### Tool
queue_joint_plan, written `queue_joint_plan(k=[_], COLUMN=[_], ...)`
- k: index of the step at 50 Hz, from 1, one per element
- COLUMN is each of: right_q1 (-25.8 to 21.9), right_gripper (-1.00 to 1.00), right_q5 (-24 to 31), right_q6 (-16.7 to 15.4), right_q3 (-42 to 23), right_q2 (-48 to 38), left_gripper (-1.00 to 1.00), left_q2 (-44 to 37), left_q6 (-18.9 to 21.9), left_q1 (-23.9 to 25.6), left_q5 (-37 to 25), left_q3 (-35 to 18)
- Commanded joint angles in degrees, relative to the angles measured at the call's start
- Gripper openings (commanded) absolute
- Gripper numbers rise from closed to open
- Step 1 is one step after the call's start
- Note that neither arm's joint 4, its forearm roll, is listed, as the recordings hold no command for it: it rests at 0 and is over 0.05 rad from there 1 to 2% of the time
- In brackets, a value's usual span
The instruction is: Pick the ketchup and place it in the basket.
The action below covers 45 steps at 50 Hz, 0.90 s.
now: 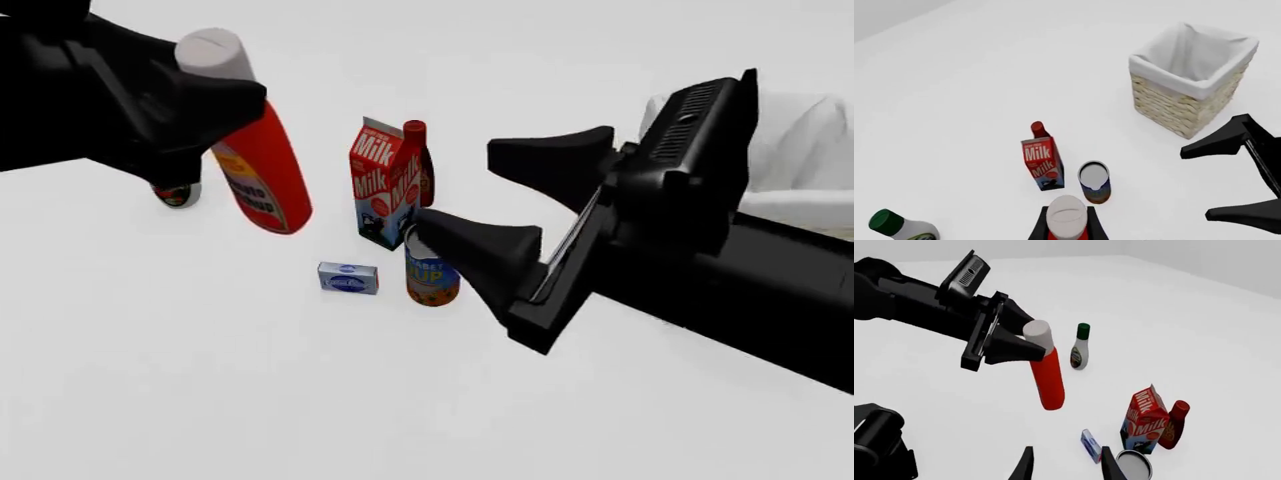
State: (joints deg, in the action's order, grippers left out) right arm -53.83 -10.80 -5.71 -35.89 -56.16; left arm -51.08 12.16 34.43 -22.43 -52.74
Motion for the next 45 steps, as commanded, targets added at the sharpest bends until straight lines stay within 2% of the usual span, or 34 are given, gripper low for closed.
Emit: queue_joint_plan(k=[1,13,23,45], right_q1=[-0.22,-0.93,-0.96,-1.85], right_gripper=[1.0,1.0,1.0,1.0], right_q5=[-2.44,-3.06,-5.57,-6.22], right_q6=[-1.21,-2.27,-2.05,-2.41], right_q3=[-1.8,-3.75,-4.38,-7.73], right_q2=[-3.94,-7.01,-10.65,-15.72], left_gripper=[-1.0,-1.0,-1.0,-1.0], left_q2=[-0.51,-1.55,-1.8,-2.37], left_q6=[0.57,0.13,-0.49,-0.61], left_q1=[1.25,1.85,2.48,3.34], left_q5=[-0.13,0.96,1.44,2.13], left_q3=[-0.43,1.08,1.3,2.08])
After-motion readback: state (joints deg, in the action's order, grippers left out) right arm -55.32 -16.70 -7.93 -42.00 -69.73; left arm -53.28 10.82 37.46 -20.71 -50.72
